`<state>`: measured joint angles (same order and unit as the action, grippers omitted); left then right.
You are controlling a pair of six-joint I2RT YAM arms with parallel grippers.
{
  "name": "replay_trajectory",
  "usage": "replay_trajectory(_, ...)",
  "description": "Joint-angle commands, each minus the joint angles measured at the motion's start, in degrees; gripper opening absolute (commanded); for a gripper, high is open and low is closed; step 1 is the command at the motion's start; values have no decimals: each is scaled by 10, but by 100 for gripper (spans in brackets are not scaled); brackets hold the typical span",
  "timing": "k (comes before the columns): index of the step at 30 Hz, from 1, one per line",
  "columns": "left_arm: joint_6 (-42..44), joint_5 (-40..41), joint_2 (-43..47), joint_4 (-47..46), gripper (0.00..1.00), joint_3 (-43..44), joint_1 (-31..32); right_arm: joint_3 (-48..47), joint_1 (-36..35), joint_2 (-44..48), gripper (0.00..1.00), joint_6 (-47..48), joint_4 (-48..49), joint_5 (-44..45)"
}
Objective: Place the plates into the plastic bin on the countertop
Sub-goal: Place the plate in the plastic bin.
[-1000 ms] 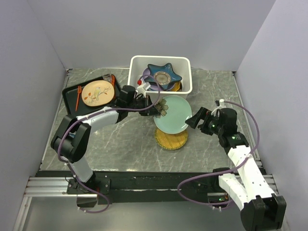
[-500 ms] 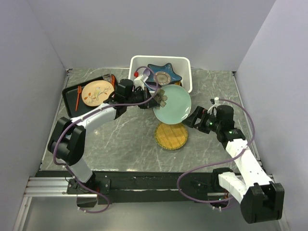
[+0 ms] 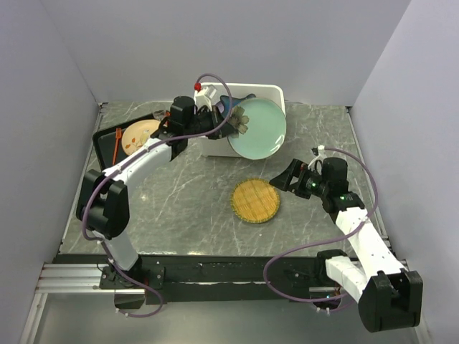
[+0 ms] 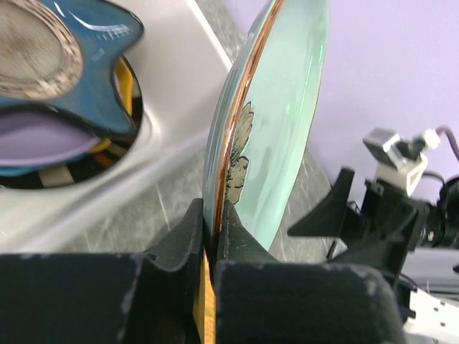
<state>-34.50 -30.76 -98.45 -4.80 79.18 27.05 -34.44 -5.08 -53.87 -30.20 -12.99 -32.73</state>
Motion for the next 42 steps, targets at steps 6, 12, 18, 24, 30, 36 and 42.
replay_trajectory(6,-21,-22,-40,-70,1,105,-29,38,4,32,100,-7,21,-6)
replay_trajectory(12,-34,-7,-70,-72,1,150,-40,59,3,56,100,-14,25,2)
replay_trajectory(18,-83,-17,-116,-79,1,199,-58,60,3,47,100,-8,27,4)
replay_trajectory(24,-122,-27,-160,-83,1,241,-77,55,3,30,100,-10,41,-2)
replay_trajectory(30,-134,-25,-191,-79,1,271,-89,54,4,19,100,-8,46,-3)
replay_trajectory(36,-144,-22,-233,-50,1,308,-101,60,3,15,100,-11,50,-1)
replay_trajectory(42,-164,-33,-263,-53,1,328,-111,63,3,12,100,-14,53,-1)
